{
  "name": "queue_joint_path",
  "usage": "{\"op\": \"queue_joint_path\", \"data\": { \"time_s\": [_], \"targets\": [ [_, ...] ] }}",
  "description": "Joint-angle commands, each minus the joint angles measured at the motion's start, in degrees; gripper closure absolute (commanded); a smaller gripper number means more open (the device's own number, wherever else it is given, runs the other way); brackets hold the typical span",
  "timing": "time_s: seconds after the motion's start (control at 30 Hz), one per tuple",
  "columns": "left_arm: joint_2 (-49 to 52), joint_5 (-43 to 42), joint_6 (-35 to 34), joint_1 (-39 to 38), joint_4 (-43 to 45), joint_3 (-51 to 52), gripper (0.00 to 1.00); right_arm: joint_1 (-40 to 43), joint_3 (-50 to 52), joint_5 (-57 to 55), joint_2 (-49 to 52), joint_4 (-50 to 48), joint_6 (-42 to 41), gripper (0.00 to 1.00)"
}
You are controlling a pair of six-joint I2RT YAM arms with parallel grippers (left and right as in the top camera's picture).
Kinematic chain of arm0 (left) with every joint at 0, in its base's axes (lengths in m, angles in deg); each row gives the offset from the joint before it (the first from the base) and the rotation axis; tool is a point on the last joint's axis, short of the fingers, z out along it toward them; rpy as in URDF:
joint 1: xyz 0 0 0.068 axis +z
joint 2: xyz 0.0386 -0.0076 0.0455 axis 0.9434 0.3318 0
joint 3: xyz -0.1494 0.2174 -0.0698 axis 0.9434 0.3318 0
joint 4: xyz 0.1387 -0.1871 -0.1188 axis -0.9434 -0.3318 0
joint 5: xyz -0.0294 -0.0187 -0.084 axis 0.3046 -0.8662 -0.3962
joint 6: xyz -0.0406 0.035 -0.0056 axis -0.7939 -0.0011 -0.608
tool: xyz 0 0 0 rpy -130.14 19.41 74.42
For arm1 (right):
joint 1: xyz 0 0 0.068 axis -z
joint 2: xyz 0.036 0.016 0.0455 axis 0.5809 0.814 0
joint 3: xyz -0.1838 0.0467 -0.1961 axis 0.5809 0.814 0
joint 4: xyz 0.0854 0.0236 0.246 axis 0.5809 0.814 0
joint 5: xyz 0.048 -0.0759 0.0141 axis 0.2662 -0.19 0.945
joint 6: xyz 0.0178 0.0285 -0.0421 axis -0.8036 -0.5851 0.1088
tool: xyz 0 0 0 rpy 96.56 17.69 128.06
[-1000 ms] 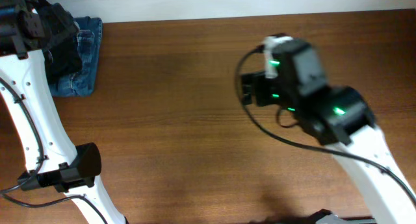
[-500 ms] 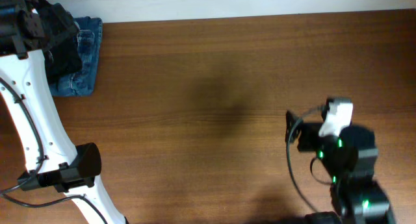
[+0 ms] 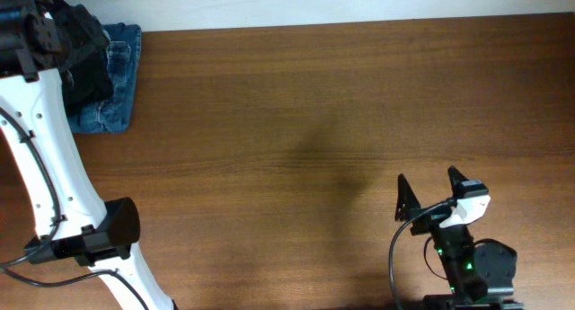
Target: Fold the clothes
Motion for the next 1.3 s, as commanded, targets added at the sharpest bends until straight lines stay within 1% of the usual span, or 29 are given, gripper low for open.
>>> {"op": "queue_joint_path", "data": {
  "time_s": [0.0,0.2,0.3,0.63,0.73,0.87,0.93,1.2,1.27],
  "targets": [
    [-1.8,0.2,0.0,0.2,0.1,0.2,0.01,0.6,3.5,0.3,-3.0,-5.1,0.6,0.01],
    [-1.8,0.2,0.0,0.2,0.1,0.2,0.01,0.6,9.3,0.3,-8.0,-13.7,0.6,0.02],
    [-1.8,0.2,0.0,0.2,0.1,0.2,0.01,0.5,11.1,0.3,-8.0,-17.1,0.6,0.01],
    [-1.8,0.2,0.0,0.2,0.1,0.2,0.01,0.5,11.9,-1.0,-8.0,-18.6,0.6,0.01],
    [-1.8,0.2,0.0,0.2,0.1,0.2,0.01,0.5,11.9,-1.9,-8.0,-18.6,-3.4,0.01],
    [-1.8,0.2,0.0,0.2,0.1,0.2,0.01,0.5,11.9,-6.2,-8.0,-16.9,-10.0,0.01],
    [-1.8,0.2,0.0,0.2,0.1,0.2,0.01,0.5,11.9,-7.5,-8.0,-15.4,-10.0,0.01],
    [-1.8,0.2,0.0,0.2,0.1,0.2,0.01,0.5,11.9,-10.0,-8.0,-3.0,-10.0,0.01],
    [-1.8,0.2,0.0,0.2,0.1,0.2,0.01,0.5,11.9,-10.4,-8.0,-2.0,-9.5,0.01]
  ]
}}
